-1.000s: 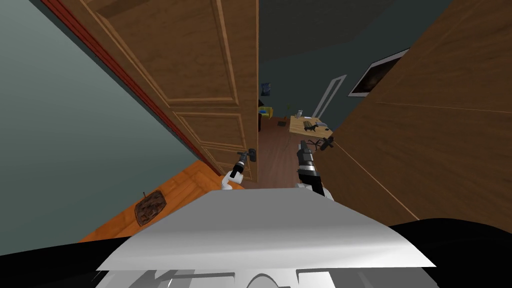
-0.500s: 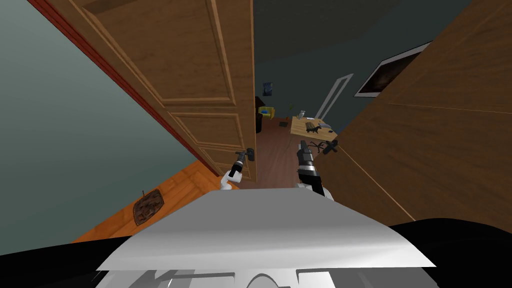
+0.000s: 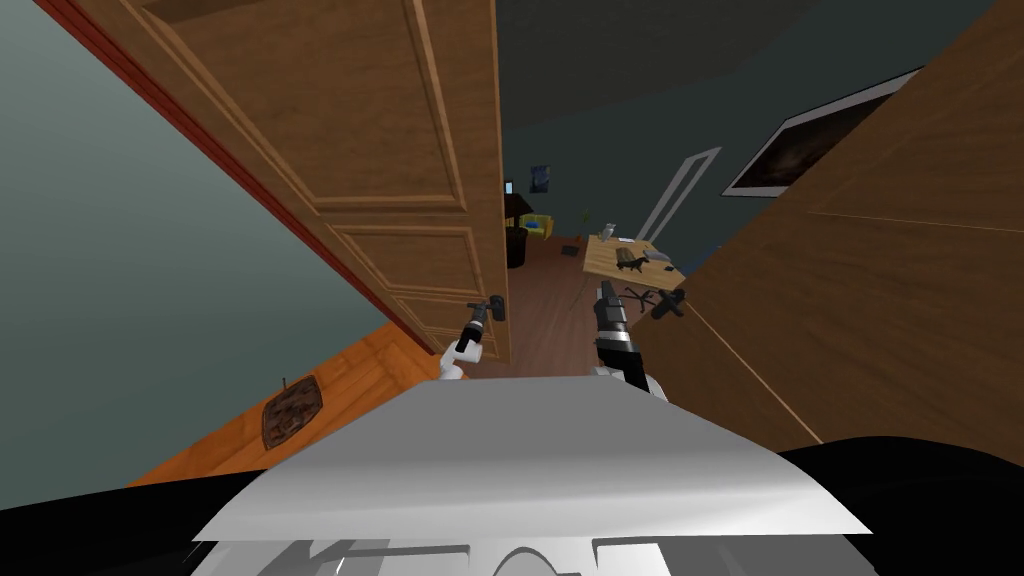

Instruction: Push the door open

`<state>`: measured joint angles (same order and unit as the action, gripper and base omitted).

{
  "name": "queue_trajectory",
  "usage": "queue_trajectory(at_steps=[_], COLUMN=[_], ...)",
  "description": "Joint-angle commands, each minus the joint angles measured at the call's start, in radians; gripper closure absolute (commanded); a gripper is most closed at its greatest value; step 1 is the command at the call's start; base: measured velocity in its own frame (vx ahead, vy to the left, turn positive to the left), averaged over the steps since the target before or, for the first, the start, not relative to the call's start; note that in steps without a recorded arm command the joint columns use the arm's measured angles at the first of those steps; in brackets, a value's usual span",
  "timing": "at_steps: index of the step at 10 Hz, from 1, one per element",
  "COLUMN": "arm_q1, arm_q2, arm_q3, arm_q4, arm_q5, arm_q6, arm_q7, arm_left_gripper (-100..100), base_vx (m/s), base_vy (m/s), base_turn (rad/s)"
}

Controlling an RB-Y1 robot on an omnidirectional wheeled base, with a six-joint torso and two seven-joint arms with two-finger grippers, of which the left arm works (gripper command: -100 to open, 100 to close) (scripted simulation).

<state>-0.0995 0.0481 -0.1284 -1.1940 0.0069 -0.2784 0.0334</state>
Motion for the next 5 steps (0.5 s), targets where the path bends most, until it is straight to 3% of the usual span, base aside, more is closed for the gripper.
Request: queue_trajectory(at_steps=[1,5], arm_q1=[-0.012,-0.026], arm_q2=[0.000,-0.020], arm_q3=[0.036,0.082], arm_q4=[0.006,0.026], arm_q5=[0.003,0.006], arm_q6=[-0.007,-0.009], arm_q7=[-0.007,-0.017], arm_left_gripper=[100,100], base_vx=[0.160,0.135], base_vy=[-0.174,-0.147], base_turn=[0.093,0.075])
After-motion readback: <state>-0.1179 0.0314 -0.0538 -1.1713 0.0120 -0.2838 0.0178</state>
